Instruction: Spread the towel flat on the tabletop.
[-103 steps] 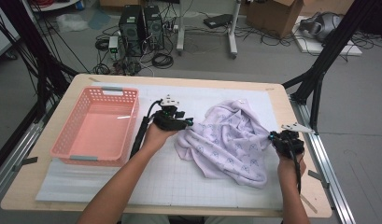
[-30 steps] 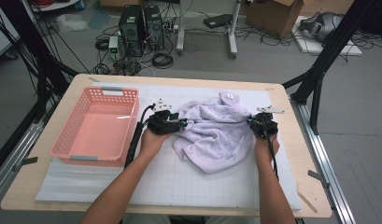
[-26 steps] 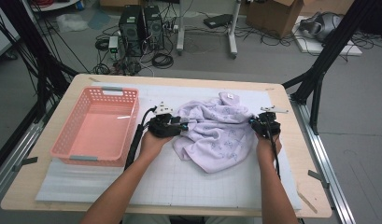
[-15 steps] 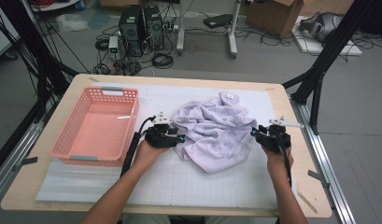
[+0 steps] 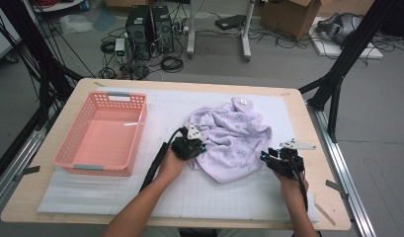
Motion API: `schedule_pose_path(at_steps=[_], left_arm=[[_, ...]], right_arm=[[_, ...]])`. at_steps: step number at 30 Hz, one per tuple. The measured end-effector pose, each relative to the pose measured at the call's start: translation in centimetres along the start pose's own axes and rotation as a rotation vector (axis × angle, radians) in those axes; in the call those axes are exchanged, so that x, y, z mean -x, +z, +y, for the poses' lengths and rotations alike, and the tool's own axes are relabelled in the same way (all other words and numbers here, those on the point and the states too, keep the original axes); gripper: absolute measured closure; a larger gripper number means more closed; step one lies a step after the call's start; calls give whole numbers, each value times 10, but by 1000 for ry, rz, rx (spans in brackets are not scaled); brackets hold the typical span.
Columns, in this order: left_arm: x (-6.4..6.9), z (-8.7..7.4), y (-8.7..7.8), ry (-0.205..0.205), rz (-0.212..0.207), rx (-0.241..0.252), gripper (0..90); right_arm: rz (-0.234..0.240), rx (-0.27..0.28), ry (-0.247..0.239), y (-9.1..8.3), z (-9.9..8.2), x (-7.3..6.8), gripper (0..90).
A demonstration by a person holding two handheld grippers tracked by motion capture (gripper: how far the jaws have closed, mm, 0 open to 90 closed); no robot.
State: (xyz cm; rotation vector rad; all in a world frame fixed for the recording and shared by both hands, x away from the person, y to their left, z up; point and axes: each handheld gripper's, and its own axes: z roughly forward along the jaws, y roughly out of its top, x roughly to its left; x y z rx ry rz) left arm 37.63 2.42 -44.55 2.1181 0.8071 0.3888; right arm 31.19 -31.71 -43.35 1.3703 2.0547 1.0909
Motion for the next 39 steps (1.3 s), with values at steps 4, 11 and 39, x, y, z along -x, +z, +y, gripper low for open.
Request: schedule_pose_path(at_steps=[4,11,39], left_arm=[[-7,-7,-19,-42,22,12,835],[-14,-35,-60,-110,46,56,834],[-69,2,-35,-352,108,178,836]], right_arm=[[-7,-32,14,2,-4,0,592],[12,-91,9,19,-6,-13,511],[-110,-5,-37,17,26,11,862]])
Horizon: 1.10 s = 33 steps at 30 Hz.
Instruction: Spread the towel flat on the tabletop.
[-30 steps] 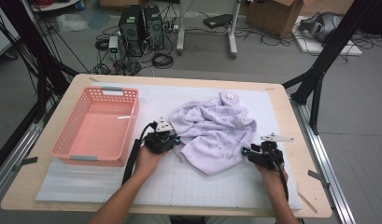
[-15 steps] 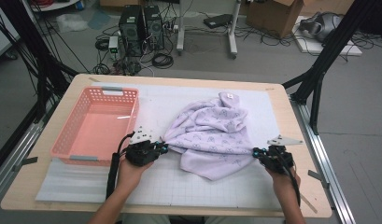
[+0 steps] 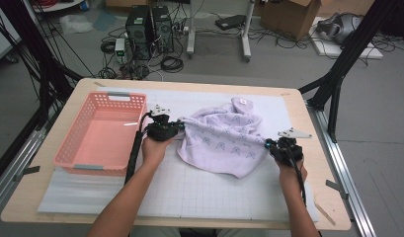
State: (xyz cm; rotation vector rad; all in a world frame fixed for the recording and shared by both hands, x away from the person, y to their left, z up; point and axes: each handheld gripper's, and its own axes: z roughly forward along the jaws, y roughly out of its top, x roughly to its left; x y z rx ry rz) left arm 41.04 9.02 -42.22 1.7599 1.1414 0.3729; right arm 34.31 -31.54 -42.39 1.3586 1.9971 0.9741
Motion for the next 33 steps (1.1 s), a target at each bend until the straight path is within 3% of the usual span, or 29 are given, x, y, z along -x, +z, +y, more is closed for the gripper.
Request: schedule_pose_path(at_steps=[2,4,7,10,13,16,19,23,28,31,33], left_arm=[[-2,-4,9,-5,27,-14,835],[-1,-7,13,-9,29,-28,815],[4,-7,8,-5,12,-23,632],[6,-9,-2,24,-12,-5,543],[9,-14,-10,73,-29,-10,535],[14,-19,-15,128,-53,-40,537],[19,-28,-19,147,-67,-28,585],[16,-42,-13,144,-72,-94,663],[24,-45,-8,152,-97,-118,649],[33,-47,-7,235,-96,-153,576],[37,-47,-7,270,-83,-160,536]], right_arm=[[-28,-7,8,11,6,0,862],[-55,-14,0,20,11,-2,855],[-35,-31,9,25,11,-4,765],[-5,18,26,14,9,-2,717],[16,77,36,-7,5,1,699],[30,88,32,-22,-2,3,712],[33,57,17,-27,-14,6,763],[58,-25,13,-22,-34,4,825],[108,-76,-26,-12,-35,-14,801],[137,-87,-48,-4,-31,-27,715],[167,-81,-27,0,-26,-35,617]])
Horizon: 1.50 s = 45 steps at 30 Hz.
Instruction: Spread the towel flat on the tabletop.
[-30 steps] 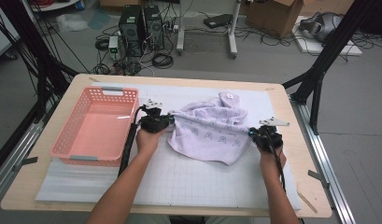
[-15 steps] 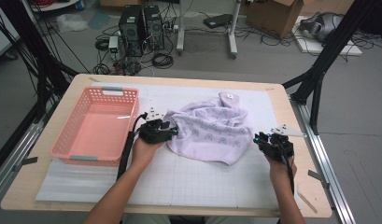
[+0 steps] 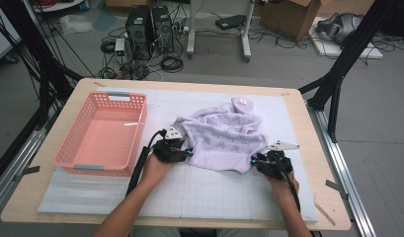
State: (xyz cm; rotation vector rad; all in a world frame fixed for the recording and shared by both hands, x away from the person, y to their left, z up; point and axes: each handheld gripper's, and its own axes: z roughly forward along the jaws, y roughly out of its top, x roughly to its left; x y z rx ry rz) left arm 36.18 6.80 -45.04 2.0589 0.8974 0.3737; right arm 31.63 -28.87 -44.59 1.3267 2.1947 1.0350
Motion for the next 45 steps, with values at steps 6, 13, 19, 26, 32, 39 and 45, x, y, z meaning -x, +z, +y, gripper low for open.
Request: schedule_pose_path(at_steps=[6,13,19,26,32,39,45], left_arm=[[11,0,-1,67,5,-8,763],[10,-10,-17,-7,-4,4,854],[10,-26,-42,-91,-40,51,853],[22,-42,-62,-100,-120,47,848],[37,-52,-78,-82,-171,58,709],[17,-40,-79,-126,-127,153,547],[9,-41,-69,-138,-111,130,565]], right_arm=[[0,-14,-13,20,14,-22,542],[46,-35,-42,20,19,-27,859],[35,-31,-20,-14,9,-12,858],[29,-63,-1,-55,-9,-1,855],[64,-98,-5,-72,-24,-7,687],[-15,-6,89,-78,-25,13,693],[9,-63,81,-42,-31,3,642]])
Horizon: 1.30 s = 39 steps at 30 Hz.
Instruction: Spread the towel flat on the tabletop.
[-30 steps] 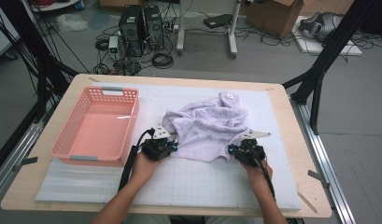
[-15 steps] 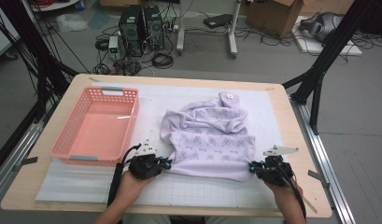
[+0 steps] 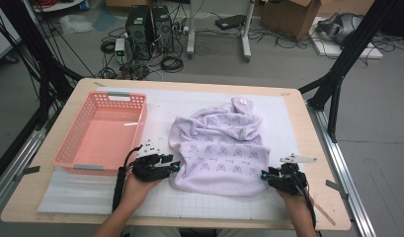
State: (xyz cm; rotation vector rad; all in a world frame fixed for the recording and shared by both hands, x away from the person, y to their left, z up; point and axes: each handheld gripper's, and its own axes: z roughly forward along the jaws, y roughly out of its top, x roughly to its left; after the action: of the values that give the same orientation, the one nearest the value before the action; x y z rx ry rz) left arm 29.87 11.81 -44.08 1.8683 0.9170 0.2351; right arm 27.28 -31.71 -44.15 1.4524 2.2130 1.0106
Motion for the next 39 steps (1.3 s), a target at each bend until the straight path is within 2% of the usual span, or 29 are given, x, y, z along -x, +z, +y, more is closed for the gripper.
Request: schedule_pose_path(at_steps=[1,2,3,4,5,7,8,9,10,12,14,15,18,20,23,24,25,26,27,29,32,35,37,39], left_arm=[[0,0,0,1,-4,-2,567],[1,0,0,4,-4,-6,568],[1,-1,-1,7,-5,-5,568],[1,-1,-2,11,-9,-2,573],[2,-2,-3,10,-10,3,580],[2,-3,-5,6,-15,11,589],[1,-4,-7,2,-17,14,600],[2,-5,-8,1,-17,14,601],[2,-5,-8,5,-18,11,607],[3,-6,-9,0,-23,12,620],[5,-6,-8,-5,-38,8,634],[7,-7,-6,-7,-51,-1,637],[13,-9,2,3,-79,-57,638],[20,-11,9,6,-98,-90,632],[33,-12,20,40,-106,-143,620],[38,-12,20,78,-71,-147,622],[41,-12,19,97,-43,-160,685],[43,-13,18,96,-33,-164,831],[44,-14,17,91,-17,-160,848],[46,-17,9,85,36,-152,859],[44,-27,-15,28,89,-93,860],[45,-38,-36,-5,114,-73,859],[50,-46,-48,-16,132,-60,859],[55,-55,-59,-21,131,-47,858]], right_arm=[[1,-6,-12,2,2,-1,729],[-16,-11,-57,4,3,-4,862],[-15,-18,-110,5,5,-7,867],[-54,-23,-142,5,8,-9,869],[-132,-7,-162,1,10,-10,871],[-236,18,-175,-5,13,-6,871],[-307,21,-188,-8,13,-4,870],[-352,19,-173,-11,12,1,869],[-360,26,-163,-12,11,3,866],[-346,47,-129,-15,7,7,827],[-323,89,-98,-19,5,7,728],[-311,112,-83,-22,5,6,707],[-277,152,-70,-32,1,0,690],[-255,156,-76,-38,-5,-5,682],[-241,148,-65,-45,-16,-7,668],[-243,145,-61,-49,-20,-7,665],[-243,144,-46,-53,-24,-6,661],[-240,146,-27,-57,-29,-4,660],[-232,148,-17,-61,-34,-2,660],[-225,139,0,-66,-44,2,662],[-186,123,24,-69,-56,9,664],[-130,125,57,-67,-61,13,661],[-82,120,68,-62,-61,10,655],[-48,108,46,-58,-59,4,646]])
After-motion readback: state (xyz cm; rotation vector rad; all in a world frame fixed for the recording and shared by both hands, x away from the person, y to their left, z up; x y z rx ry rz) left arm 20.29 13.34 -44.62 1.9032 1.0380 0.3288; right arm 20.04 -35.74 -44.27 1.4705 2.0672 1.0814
